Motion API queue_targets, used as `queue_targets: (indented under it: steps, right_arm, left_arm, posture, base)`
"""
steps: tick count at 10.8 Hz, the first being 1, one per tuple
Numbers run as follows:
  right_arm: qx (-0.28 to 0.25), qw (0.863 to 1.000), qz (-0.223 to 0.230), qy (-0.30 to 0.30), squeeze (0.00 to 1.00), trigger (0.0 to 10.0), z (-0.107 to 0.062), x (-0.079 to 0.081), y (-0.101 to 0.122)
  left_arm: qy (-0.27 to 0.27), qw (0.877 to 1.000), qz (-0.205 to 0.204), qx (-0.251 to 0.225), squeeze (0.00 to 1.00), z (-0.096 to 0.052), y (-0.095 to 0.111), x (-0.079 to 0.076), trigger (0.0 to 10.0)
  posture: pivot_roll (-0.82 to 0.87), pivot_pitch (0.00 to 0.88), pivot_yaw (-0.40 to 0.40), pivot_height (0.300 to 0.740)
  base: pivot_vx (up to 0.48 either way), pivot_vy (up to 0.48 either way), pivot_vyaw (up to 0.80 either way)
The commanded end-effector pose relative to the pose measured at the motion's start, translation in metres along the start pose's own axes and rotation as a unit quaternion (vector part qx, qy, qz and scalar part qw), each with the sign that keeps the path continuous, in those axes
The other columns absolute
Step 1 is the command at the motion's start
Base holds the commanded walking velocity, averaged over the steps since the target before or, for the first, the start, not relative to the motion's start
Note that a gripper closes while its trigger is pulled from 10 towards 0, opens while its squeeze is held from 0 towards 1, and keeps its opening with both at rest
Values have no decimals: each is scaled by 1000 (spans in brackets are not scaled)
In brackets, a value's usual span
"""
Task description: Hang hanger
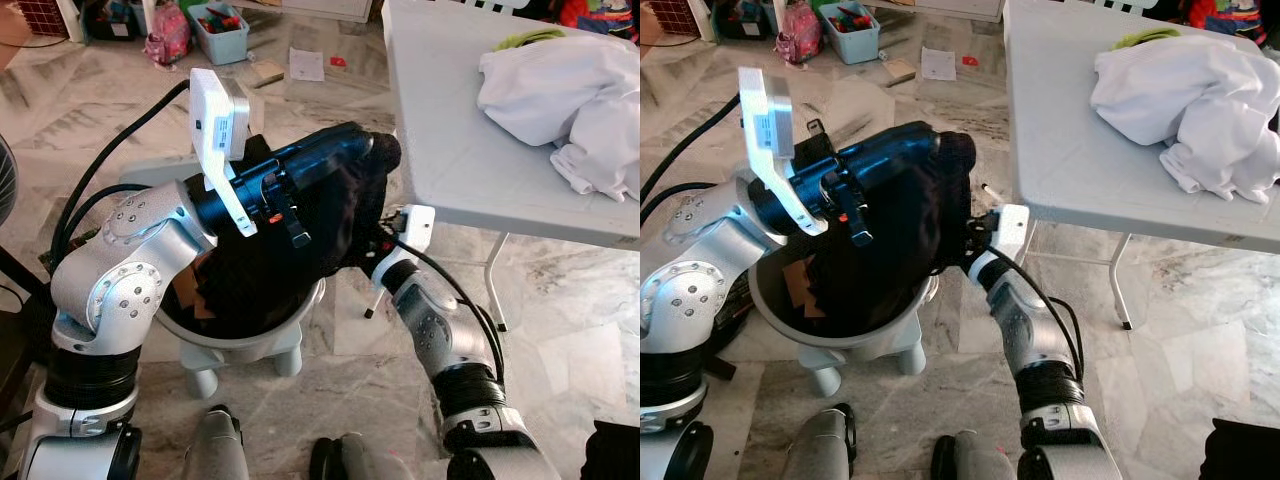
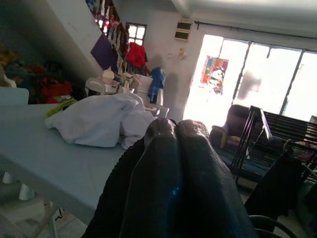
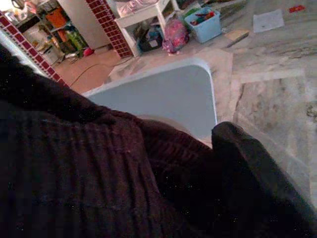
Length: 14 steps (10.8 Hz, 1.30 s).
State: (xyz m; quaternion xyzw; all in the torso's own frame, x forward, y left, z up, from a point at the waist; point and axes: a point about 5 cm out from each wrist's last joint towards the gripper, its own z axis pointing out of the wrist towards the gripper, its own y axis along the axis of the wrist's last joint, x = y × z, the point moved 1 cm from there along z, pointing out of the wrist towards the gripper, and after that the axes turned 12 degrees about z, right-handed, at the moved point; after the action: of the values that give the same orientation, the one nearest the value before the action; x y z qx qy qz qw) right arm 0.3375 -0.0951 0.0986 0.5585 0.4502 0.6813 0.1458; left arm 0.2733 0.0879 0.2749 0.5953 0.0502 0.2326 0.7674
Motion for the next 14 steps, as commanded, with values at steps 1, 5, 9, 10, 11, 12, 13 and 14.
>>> queue_targets:
  steps: [1,5,9,10,11,12,13,14]
  right_arm:
    - [-2,1000,4,-17,0,0,-2,-8,4]
    - [-26,999,-14,-42,0,0,-2,-18,20]
    - [3,989,-146,-36,0,10000,-23,-31,25]
    - [9,985,-166,-42,0,10000,-32,-38,29]
    - [10,984,-172,-51,0,10000,-37,-44,32]
    - [10,983,-176,-53,0,10000,-38,-45,34]
    - [9,981,-186,-51,0,10000,-38,-44,37]
    - [7,980,-192,-47,0,10000,-36,-41,40]
  left_arm:
    - [-9,1000,9,-3,0,-1,4,-4,0]
    - [25,999,11,16,0,-11,-5,2,0]
    - [317,932,-4,177,0,-104,-84,22,0]
    - [376,898,-25,229,0,-138,-107,9,0]
    - [407,868,-55,279,0,-166,-129,-7,0]
    - [414,852,-69,312,0,-181,-143,-19,0]
    - [432,827,-82,351,0,-201,-158,-33,0]
    - [442,815,-81,366,0,-208,-163,-35,0]
  posture:
    - [35,114,-118,740]
    - [28,113,-119,740]
    - [27,120,-137,740]
    - [28,123,-145,740]
    - [29,125,-151,740]
    - [27,127,-156,740]
    - [25,127,-161,740]
    - [25,128,-163,740]
  base:
    - [0,0,0]
    - [0,0,0]
    - [0,0,0]
    - [0,0,0]
    - [0,0,0]
    - [0,0,0]
    - [0,0,0]
    - [0,0,0]
